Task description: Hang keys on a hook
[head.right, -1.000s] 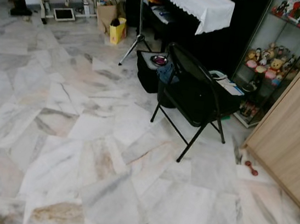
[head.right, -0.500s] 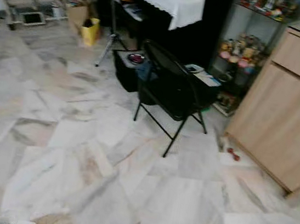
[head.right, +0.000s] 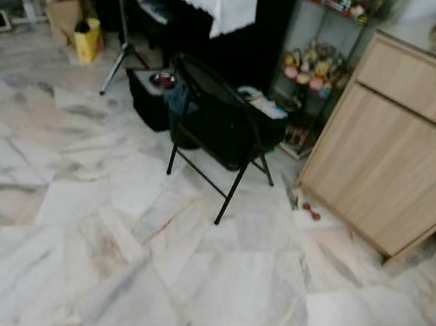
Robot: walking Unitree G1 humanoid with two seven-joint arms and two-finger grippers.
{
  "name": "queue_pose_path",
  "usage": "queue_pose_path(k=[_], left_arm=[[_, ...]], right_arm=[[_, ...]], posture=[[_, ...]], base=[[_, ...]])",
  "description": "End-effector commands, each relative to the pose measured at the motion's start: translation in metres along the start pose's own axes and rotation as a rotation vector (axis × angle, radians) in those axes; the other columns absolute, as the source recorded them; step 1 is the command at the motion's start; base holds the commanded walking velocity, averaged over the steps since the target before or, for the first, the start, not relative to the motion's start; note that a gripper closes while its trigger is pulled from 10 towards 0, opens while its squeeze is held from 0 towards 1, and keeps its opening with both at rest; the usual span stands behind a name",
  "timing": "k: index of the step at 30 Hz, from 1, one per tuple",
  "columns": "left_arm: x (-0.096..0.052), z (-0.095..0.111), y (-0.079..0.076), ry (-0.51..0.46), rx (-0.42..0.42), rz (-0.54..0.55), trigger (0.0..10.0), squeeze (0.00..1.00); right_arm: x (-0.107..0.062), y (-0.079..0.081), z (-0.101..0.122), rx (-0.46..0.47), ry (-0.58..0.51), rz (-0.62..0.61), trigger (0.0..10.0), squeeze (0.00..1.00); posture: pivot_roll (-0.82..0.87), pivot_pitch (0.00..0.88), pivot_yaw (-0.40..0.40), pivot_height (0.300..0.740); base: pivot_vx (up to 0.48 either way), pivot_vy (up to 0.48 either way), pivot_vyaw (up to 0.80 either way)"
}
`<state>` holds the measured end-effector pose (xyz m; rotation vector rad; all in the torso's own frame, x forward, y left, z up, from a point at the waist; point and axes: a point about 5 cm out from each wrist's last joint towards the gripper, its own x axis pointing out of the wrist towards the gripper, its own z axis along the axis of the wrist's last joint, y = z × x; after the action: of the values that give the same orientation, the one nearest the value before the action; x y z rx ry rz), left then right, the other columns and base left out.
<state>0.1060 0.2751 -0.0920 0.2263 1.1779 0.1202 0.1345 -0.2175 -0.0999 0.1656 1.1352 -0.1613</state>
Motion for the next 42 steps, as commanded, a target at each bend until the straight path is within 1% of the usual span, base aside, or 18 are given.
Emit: queue_pose_path(k=[1, 4, 6, 7, 8, 10, 11, 13, 15, 16, 21, 25, 30, 33, 36, 39, 41, 42], left_arm=[[0.001, 0.004, -0.002, -0.007, 0.026, -0.012, 10.0, 0.0], [0.001, 0.009, -0.004, -0.022, 0.031, -0.018, 10.0, 0.0], [0.002, 0.012, -0.008, -0.03, 0.019, -0.024, 10.0, 0.0], [0.003, 0.012, -0.012, -0.028, 0.012, -0.032, 10.0, 0.0], [0.003, 0.012, -0.012, -0.028, 0.012, -0.032, 10.0, 0.0], [0.003, 0.01, -0.018, -0.022, 0.006, -0.042, 10.0, 0.0], [0.003, 0.007, -0.021, -0.013, -0.002, -0.049, 10.0, 0.0], [0.002, 0.003, -0.029, 0.0, -0.004, -0.068, 10.0, 0.0], [0.002, 0.002, -0.029, 0.0, -0.009, -0.068, 10.0, 0.0], [0.002, 0.0, -0.03, 0.003, -0.026, -0.065, 10.0, 0.0], [0.002, -0.002, -0.029, 0.005, -0.035, -0.063, 10.0, 0.0], [0.002, -0.002, -0.028, 0.002, -0.026, -0.068, 10.0, 0.0], [0.002, -0.002, -0.027, 0.004, 0.0, -0.071, 10.0, 0.0], [0.002, -0.001, -0.025, 0.004, 0.0, -0.066, 10.0, 0.0], [0.002, 0.0, -0.023, -0.007, -0.026, -0.068, 10.0, 0.0], [0.001, 0.0, -0.015, -0.011, -0.039, -0.049, 10.0, 0.0], [0.001, 0.0, -0.014, -0.014, -0.045, -0.048, 10.0, 0.0], [0.0, -0.001, -0.009, -0.01, -0.052, -0.046, 10.0, 0.0]], right_arm=[[0.0, -0.002, -0.002, -0.019, 0.008, -0.008, 10.0, 0.0], [-0.001, -0.003, -0.001, -0.021, 0.007, -0.012, 10.0, 0.0], [-0.001, -0.006, -0.001, -0.028, 0.007, -0.016, 10.0, 0.0], [-0.002, -0.009, -0.001, -0.029, 0.006, -0.023, 10.0, 0.0], [-0.002, -0.009, -0.001, -0.029, 0.006, -0.023, 10.0, 0.0], [-0.002, -0.012, -0.001, -0.031, 0.006, -0.032, 10.0, 0.0], [-0.002, -0.013, -0.001, -0.015, 0.003, -0.043, 10.0, 0.0], [-0.002, -0.012, 0.001, 0.006, -0.004, -0.049, 10.0, 0.0], [-0.002, -0.011, 0.002, 0.006, -0.005, -0.047, 10.0, 0.0], [-0.002, -0.011, 0.002, 0.017, -0.008, -0.047, 10.0, 0.0], [0.0, -0.006, 0.007, 0.011, -0.015, -0.032, 10.0, 0.0], [0.0, -0.007, 0.012, 0.007, -0.029, -0.028, 10.0, 0.0], [-0.003, -0.019, 0.013, 0.016, -0.034, -0.048, 10.0, 0.0], [-0.004, -0.022, 0.01, 0.032, -0.035, -0.056, 10.0, 0.0], [-0.003, -0.018, 0.004, 0.043, -0.024, -0.055, 10.0, 0.0], [-0.002, -0.015, 0.003, 0.049, -0.024, -0.048, 10.0, 0.0], [-0.002, -0.014, 0.003, 0.049, -0.024, -0.046, 10.0, 0.0], [-0.002, -0.013, 0.003, 0.047, -0.027, -0.04, 10.0, 0.0]], posture=[[-0.01, 0.0, 0.007, 0.74], [-0.03, 0.0, -0.008, 0.74], [-0.03, 0.0, -0.018, 0.74], [-0.02, 0.0, -0.022, 0.74], [-0.02, 0.0, -0.022, 0.74], [-0.01, 0.0, -0.022, 0.74], [0.0, 0.0, -0.027, 0.74], [0.02, 0.0, -0.037, 0.74], [0.02, 0.0, -0.04, 0.74], [0.03, 0.0, -0.05, 0.74], [0.01, 0.0, -0.048, 0.74], [-0.01, 0.0, -0.035, 0.74], [-0.03, 0.0, -0.02, 0.74], [-0.04, 0.0, -0.018, 0.74], [-0.03, 0.0, -0.023, 0.74], [-0.03, 0.0, -0.029, 0.74], [-0.03, 0.0, -0.029, 0.74], [-0.03, 0.0, -0.029, 0.74]], base=[[0.0, -0.326, -0.71], [0.0, -0.326, -0.71], [0.0, -0.326, -0.71], [0.0, -0.326, -0.71], [0.0, -0.326, -0.71], [0.0, -0.326, -0.7], [0.0, -0.326, -0.7], [0.0, -0.324, -0.69], [0.0, -0.324, -0.69], [0.0, -0.322, -0.69], [0.0, -0.315, -0.69], [0.0, -0.269, -0.69], [0.0, 0.0, -0.68], [0.0, 0.0, 0.0], [0.0, 0.0, 0.0], [0.0, 0.0, 0.0], [0.0, 0.0, 0.0], [0.0, 0.0, 0.0]])
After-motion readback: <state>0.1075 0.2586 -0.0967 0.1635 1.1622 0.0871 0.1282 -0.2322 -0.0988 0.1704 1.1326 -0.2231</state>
